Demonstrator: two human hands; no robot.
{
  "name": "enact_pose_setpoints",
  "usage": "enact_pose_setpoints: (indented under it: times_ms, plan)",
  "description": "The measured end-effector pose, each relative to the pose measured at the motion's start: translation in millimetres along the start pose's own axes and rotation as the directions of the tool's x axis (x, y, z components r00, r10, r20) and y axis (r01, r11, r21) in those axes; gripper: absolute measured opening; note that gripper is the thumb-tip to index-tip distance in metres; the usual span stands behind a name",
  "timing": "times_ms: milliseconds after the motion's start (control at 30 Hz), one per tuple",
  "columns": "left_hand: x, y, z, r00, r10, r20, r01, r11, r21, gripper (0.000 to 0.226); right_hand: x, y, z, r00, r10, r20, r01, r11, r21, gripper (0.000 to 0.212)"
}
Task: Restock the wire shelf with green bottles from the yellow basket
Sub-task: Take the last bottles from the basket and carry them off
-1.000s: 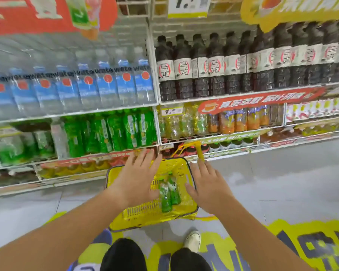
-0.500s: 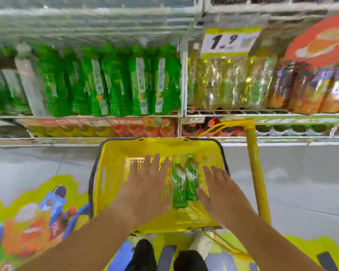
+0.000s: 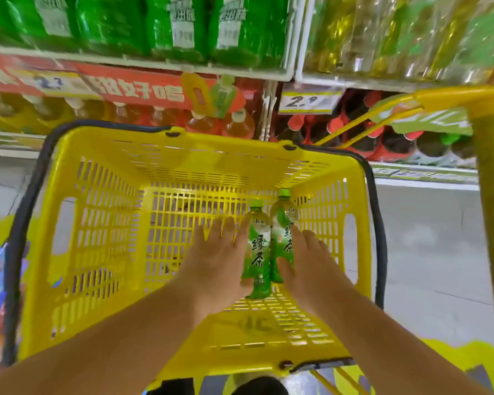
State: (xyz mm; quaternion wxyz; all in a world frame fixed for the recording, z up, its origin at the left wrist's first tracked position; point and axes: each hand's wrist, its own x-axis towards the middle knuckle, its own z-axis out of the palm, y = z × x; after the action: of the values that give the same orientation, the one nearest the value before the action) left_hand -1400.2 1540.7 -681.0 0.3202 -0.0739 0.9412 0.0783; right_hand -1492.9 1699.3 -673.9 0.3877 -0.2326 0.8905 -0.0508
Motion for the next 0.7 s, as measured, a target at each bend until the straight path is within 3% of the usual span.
enact_pose_setpoints:
  times_ms: [200,267,367,533,700]
  plan:
    - [26.3,11.0,42.3,0.995,-0.08,0.054,0.092,0.96,-0.263,0.11,34.7,9.4,24.3,0.995,0.095,-0.007,-0.094,0.99,0.108,0.065]
    - [35.9,18.9,50.6,0.98,-0.144,0.133,0.193,0.835,-0.515,0.099,48.1,13.3,32.1,0.987,0.16,-0.018,-0.154,0.972,0.175,0.059]
    - [52.9,27.5,61.0,0.945,-0.233,0.23,0.323,0.546,-0.773,0.07,63.7,17.4,35.2,0.962,0.274,0.003,-0.268,0.937,0.226,0.04]
    - [68.5,31.6,70.0,0.884,-0.335,0.325,0.422,0.275,-0.864,0.045,80.4,16.2,41.3,0.955,0.293,-0.044,-0.271,0.924,0.269,0.039]
    - [62.1,14.3,71.8,0.882,-0.335,0.33,0.43,0.291,-0.854,0.04,85.0,19.4,45.5,0.947,0.307,0.1,-0.321,0.864,0.389,0.028]
